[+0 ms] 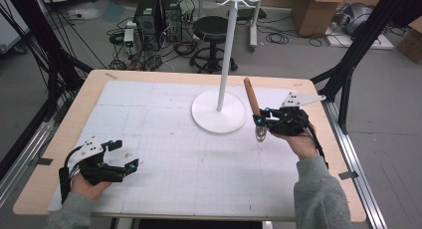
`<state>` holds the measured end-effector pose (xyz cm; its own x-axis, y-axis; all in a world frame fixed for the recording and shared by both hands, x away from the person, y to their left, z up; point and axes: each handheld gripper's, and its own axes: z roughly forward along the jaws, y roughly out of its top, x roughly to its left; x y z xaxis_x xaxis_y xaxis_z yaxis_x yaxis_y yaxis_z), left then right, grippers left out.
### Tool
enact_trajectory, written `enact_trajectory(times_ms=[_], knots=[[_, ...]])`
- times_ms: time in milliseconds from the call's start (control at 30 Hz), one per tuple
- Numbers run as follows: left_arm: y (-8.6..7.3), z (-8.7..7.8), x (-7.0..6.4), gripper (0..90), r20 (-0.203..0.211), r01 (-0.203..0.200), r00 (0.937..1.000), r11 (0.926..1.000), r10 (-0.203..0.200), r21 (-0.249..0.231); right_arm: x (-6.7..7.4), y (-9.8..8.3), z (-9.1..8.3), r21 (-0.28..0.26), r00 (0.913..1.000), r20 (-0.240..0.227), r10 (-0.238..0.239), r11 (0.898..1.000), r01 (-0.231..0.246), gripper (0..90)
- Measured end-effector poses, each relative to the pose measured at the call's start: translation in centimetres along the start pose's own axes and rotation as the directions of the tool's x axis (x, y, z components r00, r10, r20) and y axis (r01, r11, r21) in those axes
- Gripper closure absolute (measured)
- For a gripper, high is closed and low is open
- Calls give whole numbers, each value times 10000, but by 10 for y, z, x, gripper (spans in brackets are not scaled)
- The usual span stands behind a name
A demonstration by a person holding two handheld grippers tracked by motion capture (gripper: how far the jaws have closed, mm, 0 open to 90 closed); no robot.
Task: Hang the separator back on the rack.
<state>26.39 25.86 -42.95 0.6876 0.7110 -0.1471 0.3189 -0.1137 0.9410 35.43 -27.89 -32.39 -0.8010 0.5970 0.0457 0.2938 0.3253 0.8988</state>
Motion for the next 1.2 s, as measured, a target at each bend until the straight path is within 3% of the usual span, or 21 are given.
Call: enact_trajectory(times_ms=[267,733,1200], knots=[[0,0,0,18,9,37,10000,10000,-37,29,-3,7,-8,-660,9987,403,301,9974,-274,696],[0,0,0,18,1,26,10000,10000,-26,8,3,32,-14,-1593,9969,714,329,9870,-211,695],[1,-1,1,17,20,42,10000,10000,-42,-86,9,59,-10,-2051,9945,999,316,9787,-105,695]])
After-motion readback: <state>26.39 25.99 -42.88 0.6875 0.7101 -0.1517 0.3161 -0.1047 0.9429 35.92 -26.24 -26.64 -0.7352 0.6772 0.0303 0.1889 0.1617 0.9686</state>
